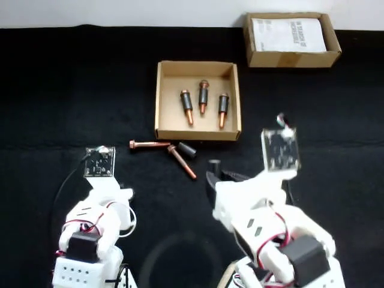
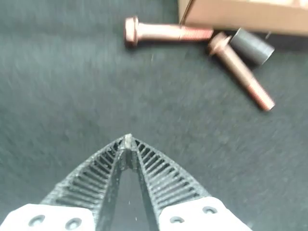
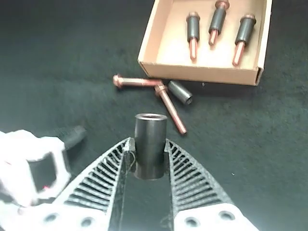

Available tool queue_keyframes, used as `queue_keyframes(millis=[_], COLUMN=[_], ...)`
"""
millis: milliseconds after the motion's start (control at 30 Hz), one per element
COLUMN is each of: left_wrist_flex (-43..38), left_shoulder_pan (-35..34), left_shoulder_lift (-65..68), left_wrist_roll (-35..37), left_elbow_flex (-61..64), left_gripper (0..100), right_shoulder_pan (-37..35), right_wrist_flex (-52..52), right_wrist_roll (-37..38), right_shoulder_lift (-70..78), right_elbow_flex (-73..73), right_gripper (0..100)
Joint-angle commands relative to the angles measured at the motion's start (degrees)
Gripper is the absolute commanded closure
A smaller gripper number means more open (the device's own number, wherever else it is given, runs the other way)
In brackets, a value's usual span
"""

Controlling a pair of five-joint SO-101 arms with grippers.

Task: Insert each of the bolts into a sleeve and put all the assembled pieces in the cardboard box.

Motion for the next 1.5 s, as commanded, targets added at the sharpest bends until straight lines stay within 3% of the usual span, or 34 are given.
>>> queue_keyframes(millis=[0,133,433,600,933,1333,1467], left_wrist_flex=[0.09,0.09,0.97,8.00,14.77,15.03,18.46], left_shoulder_pan=[0.92,2.95,8.57,14.20,17.27,18.42,19.82], left_shoulder_lift=[0.04,9.27,52.62,70.02,95.87,124.00,132.62], left_wrist_roll=[-0.70,-1.41,3.25,7.21,17.41,25.58,28.66], left_elbow_flex=[-6.55,-11.12,-35.47,-49.63,-71.52,-95.34,-104.31], left_gripper=[99,99,99,99,99,98,87], right_shoulder_pan=[0.57,0.66,8.75,13.05,23.08,23.96,23.96], right_wrist_flex=[0.22,-0.22,-0.13,-0.04,-0.13,-0.13,-0.13], right_wrist_roll=[2.90,4.84,9.23,11.43,13.89,13.89,13.89], right_shoulder_lift=[-6.90,-12.35,-16.75,-16.75,-16.75,-16.66,-16.66], right_elbow_flex=[5.76,12.09,15.16,15.34,18.07,18.77,18.86], right_gripper=[99.1,99.1,99.1,99.1,99.1,99.1,99.1])
